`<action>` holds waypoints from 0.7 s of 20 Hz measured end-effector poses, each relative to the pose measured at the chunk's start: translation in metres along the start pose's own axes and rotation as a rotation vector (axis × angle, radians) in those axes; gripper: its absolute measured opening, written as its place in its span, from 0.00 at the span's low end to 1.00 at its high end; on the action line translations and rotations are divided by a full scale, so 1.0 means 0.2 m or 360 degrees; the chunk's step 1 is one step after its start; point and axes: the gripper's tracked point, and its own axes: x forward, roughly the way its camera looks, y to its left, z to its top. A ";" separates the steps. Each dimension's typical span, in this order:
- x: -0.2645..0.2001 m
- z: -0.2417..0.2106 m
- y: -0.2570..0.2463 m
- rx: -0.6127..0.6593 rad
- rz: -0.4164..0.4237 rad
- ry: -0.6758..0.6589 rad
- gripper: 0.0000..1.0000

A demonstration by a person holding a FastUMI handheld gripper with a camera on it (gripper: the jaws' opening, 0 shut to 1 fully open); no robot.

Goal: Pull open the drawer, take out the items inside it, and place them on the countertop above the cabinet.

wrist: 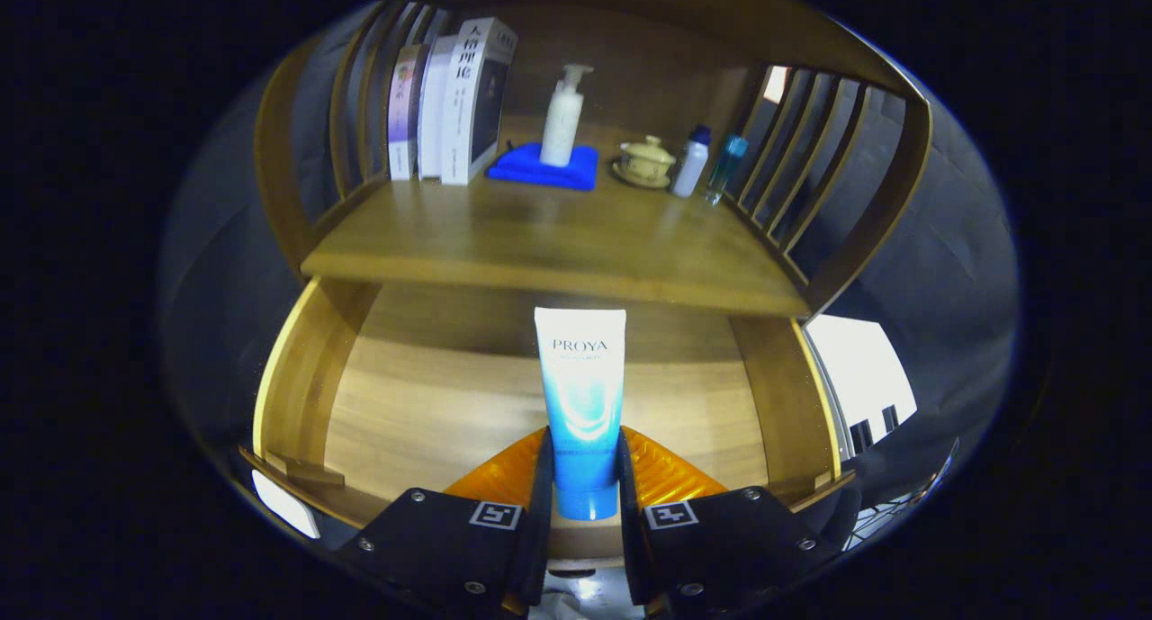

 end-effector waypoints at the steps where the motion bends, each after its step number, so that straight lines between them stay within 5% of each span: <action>1: 0.01 0.07 -0.01 0.0001 -0.0010 -0.0033 0.35; 14: 0.50 0.68 -0.05 -0.0075 0.0058 -0.0220 0.37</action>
